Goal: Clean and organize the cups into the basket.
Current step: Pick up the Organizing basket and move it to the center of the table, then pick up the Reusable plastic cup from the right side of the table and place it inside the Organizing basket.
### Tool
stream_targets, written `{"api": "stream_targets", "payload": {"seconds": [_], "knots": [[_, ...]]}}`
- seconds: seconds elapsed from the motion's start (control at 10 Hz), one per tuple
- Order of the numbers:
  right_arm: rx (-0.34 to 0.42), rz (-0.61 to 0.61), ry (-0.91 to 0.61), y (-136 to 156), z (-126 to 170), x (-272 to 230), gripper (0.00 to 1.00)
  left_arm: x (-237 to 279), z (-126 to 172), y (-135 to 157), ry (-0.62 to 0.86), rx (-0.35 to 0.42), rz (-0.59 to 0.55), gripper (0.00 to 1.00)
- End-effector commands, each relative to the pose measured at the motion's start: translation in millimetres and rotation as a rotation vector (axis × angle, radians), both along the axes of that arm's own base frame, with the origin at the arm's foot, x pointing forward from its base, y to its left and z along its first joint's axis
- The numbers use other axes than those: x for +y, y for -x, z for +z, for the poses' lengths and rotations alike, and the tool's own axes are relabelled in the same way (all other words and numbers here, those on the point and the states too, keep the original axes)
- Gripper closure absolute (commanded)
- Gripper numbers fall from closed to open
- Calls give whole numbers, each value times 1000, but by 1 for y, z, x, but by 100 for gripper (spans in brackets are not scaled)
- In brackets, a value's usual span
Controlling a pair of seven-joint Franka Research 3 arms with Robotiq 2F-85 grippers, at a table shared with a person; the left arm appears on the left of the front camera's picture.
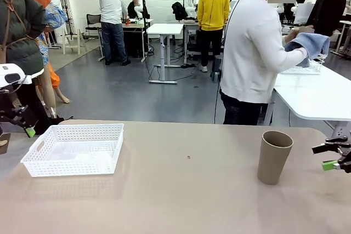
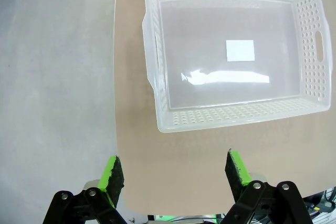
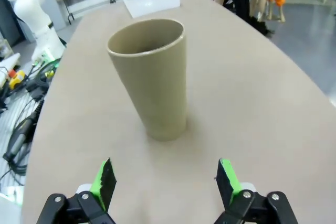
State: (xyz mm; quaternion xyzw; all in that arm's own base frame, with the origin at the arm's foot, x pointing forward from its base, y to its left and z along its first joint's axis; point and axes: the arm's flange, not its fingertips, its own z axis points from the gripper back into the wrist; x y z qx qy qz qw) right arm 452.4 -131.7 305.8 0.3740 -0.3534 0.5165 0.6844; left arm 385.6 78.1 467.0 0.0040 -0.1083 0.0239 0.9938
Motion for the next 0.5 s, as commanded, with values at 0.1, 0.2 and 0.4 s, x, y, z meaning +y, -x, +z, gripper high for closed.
{"api": "stream_targets", "payload": {"seconds": [0.1,0.2,0.4], "knots": [[-6,29,10,-17,-14,19,0,3,2,-1,-15,-15,2,0],[-13,36,11,-18,-19,25,0,3,2,-1,-15,-15,2,0],[-56,36,-4,-16,-23,35,0,3,2,-1,-15,-15,2,0]]}}
